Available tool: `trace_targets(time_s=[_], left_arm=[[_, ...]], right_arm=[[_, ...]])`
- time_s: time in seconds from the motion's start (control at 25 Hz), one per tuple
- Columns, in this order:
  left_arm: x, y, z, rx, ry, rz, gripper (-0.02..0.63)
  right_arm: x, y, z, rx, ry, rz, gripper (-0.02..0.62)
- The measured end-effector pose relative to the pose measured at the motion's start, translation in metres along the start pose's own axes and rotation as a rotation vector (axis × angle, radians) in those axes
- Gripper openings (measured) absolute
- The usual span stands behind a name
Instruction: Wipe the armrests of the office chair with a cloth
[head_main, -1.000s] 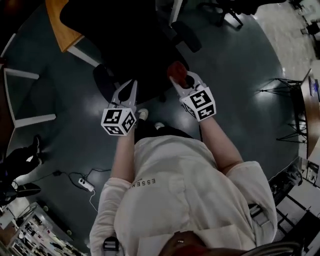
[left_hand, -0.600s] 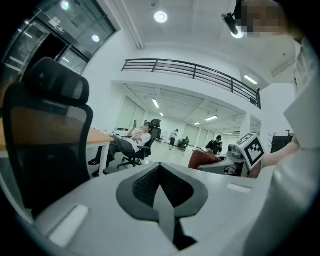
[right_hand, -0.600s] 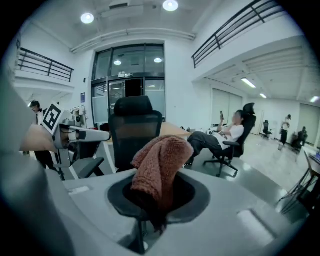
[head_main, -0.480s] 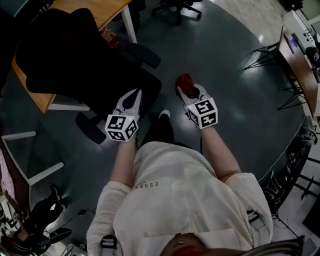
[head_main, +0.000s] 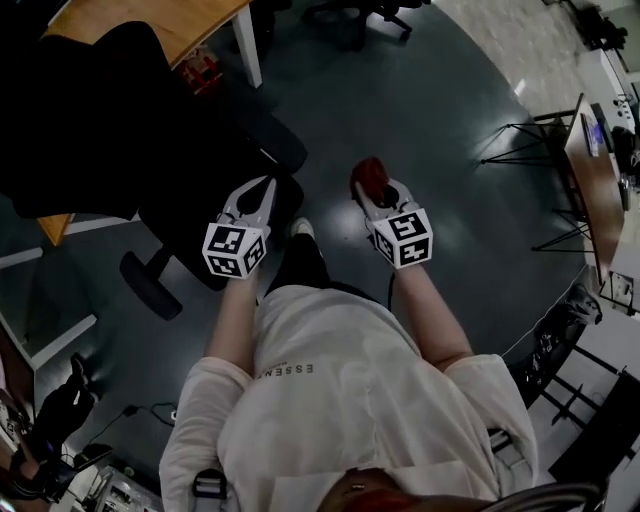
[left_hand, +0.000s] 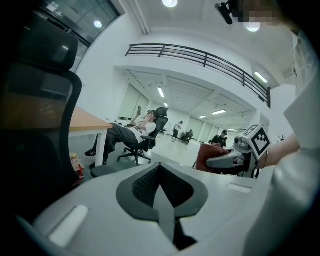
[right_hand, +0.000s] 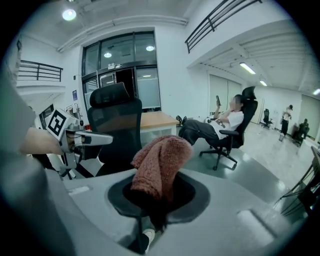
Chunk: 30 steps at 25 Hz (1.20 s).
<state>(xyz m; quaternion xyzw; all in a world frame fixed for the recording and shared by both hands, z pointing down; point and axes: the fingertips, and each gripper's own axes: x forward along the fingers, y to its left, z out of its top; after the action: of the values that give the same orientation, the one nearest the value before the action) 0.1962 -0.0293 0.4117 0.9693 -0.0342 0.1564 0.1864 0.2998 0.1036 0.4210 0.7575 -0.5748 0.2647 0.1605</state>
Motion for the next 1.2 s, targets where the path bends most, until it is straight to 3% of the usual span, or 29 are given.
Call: trace_targets(time_s=[0.2, 0.4, 0.6, 0.96, 1.2], left_arm=[[0.022, 0.038, 0.021, -0.07, -0.036, 0.133, 0.017], [0.023, 0.067, 0.026, -0.117, -0.05, 0.238, 0.017], [0.023, 0.093, 0.019, -0.22, -0.074, 0.441, 0.017], [0.024, 0.128, -0.009, -0.348, -0.103, 0.706, 0.017], [0.013, 0.14, -0.035, -0.433, -0.138, 0.788, 0.017]], right_arm=[[0.047, -0.036, 0.025, -0.049, 0.039, 0.079, 0.054], [0.106, -0.042, 0.061, -0.108, 0.047, 0.171, 0.054], [0.176, -0.038, 0.09, -0.221, 0.076, 0.344, 0.054], [0.287, 0.027, 0.1, -0.545, 0.117, 0.638, 0.054], [0.333, 0.079, 0.084, -0.686, 0.147, 0.705, 0.054]])
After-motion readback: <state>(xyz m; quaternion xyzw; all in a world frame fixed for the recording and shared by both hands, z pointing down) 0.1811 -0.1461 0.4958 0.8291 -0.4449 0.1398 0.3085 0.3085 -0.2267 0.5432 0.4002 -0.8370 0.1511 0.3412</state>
